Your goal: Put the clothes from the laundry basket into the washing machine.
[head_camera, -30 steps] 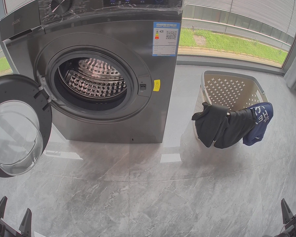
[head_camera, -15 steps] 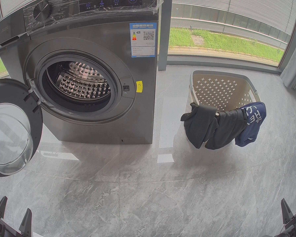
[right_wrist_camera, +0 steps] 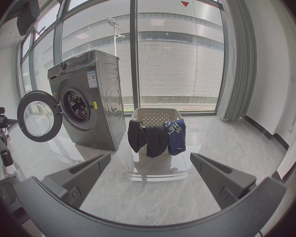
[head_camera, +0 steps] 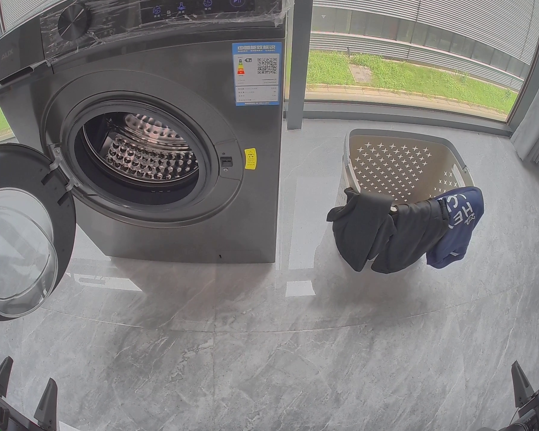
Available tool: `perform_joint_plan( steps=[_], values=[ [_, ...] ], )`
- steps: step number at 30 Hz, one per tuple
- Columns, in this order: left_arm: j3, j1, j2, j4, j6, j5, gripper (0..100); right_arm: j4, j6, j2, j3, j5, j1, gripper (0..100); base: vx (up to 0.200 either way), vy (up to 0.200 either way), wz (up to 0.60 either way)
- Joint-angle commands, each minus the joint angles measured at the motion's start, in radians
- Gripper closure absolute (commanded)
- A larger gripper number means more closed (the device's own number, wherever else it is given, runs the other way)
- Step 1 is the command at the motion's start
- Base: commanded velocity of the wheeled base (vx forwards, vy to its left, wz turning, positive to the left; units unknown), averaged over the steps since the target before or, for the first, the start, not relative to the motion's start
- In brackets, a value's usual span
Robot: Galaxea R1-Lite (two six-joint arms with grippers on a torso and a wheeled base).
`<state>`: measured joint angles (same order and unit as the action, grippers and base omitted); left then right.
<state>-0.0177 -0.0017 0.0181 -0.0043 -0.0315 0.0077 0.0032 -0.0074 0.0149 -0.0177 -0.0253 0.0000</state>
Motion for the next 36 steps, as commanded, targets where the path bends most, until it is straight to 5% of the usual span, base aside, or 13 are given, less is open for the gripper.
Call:
perform_joint_plan(
  steps=[1, 14, 26, 36],
  values=[
    [0.018, 0.000, -0.012, 0.000, -0.001, 0.000, 0, 0.000, 0.000, -0.015, 0.018, -0.001, 0.000, 0, 0.000, -0.200, 0.00],
    [0.018, 0.000, -0.012, 0.000, -0.001, 0.002, 0, 0.000, 0.000, -0.015, 0.018, -0.001, 0.000, 0, 0.000, -0.200, 0.00],
    [0.018, 0.000, -0.012, 0.000, -0.001, 0.002, 0, 0.000, 0.000, -0.015, 0.018, -0.001, 0.000, 0, 0.000, 0.000, 0.00],
    [0.018, 0.000, -0.012, 0.000, -0.001, 0.000, 0, 0.000, 0.000, -0.015, 0.018, -0.001, 0.000, 0, 0.000, -0.200, 0.00]
  ],
)
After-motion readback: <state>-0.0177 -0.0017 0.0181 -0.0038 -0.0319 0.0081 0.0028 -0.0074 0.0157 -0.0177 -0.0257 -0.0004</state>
